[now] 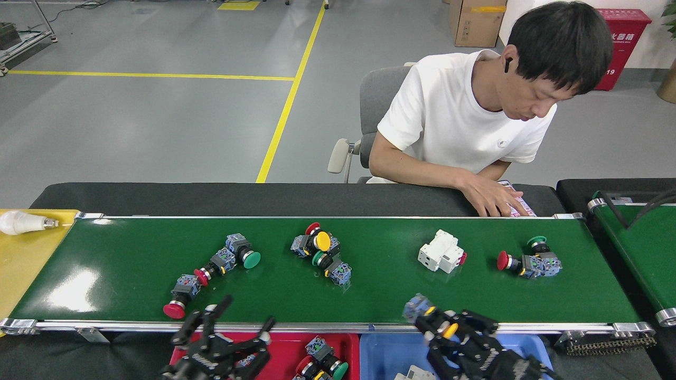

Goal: Pick switch part from conveyor to tray

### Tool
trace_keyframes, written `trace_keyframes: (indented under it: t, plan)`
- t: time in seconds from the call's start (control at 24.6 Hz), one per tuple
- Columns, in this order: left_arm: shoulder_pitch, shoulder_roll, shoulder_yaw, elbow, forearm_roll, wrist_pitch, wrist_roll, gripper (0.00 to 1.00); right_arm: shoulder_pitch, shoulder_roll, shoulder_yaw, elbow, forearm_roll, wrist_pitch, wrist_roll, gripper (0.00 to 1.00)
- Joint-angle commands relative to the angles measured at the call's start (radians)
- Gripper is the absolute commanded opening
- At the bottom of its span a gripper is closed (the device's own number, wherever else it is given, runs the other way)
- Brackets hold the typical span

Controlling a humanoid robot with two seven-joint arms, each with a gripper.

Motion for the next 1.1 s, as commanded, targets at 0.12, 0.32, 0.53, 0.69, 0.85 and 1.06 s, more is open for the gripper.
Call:
trace_keyframes:
  t: [0.12,0.32,0.53,0.69,0.85,1.06]
  plan:
    - [0.035,0.001,0.139,-0.007,0.0,0.016,-0.012,1.0,-0.062,0.099,0.167,0.09,0.08,0.078,-0.002,0.92]
    - [0.0,0.004,0.144,0.052,-0.009,0.088,-0.015,1.0,-0.124,0.097,0.252,0.144,0.083,0.178,-0.002,0.99]
    - [-0.191,0.023,0.128,0.224,-0.11,0.125,-0.014,1.0,-0.164,0.099,0.218,0.098,0.085,0.316,-0.007,0.99]
    - [-0.278,0.064,0.125,0.319,-0.118,0.129,-0.009,1.0,-0.161,0.086,0.178,0.042,0.129,0.552,-0.033,0.98]
    - [-0.344,0.115,0.085,0.431,-0.118,0.154,-0.007,1.0,-0.101,0.057,0.177,0.019,0.266,0.798,-0.208,0.98]
    - [-0.45,0.194,0.026,0.601,-0.118,0.154,-0.006,0.95,0.045,0.025,0.166,-0.051,0.315,0.982,-0.297,0.99]
